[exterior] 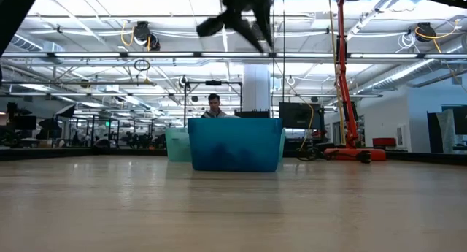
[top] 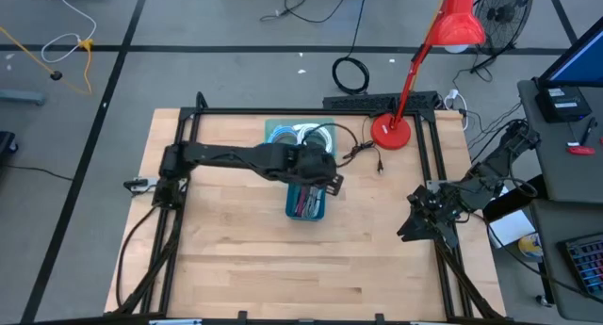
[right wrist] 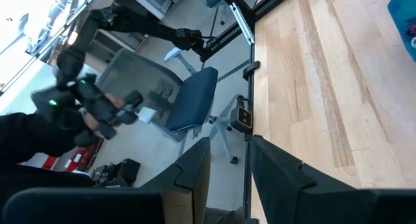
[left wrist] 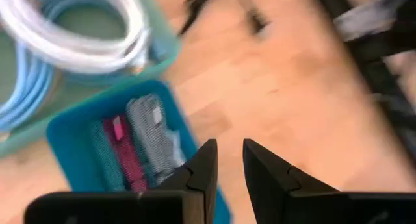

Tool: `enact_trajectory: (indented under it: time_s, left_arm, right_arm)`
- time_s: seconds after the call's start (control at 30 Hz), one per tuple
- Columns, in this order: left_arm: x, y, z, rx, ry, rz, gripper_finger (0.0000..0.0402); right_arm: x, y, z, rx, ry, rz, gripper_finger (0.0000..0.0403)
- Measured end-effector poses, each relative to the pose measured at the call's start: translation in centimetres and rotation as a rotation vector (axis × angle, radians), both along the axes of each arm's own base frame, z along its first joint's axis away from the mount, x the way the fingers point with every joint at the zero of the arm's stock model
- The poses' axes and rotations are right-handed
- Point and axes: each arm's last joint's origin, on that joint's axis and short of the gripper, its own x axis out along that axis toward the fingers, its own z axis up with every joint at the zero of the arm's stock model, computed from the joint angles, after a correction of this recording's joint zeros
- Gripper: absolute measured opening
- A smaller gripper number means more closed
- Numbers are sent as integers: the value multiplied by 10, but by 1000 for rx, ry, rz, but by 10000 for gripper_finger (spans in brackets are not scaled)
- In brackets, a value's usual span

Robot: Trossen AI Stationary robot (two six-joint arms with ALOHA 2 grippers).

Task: Pick & Place USB Port
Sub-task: Return to Home Position

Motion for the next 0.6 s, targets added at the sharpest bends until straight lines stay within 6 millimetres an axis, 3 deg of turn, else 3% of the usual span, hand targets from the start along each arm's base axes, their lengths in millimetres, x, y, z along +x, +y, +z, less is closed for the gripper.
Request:
enact_trajectory:
  time_s: [0.17,0.3,0.43,0.6]
  left_arm:
    - [-19,-23,37,58,-95,-117,75]
    - [-38,-45,53,121,-87,-146,56]
    - [-56,-64,56,165,-21,-139,8]
    - [-68,-80,44,179,88,-161,3]
  right_arm:
    - [0,0,0,-17,-16,8,100]
    - [-1,-1,1,-38,-31,15,100]
    - [-1,-1,0,-82,-59,24,100]
    - [0,-1,0,-167,-111,16,100]
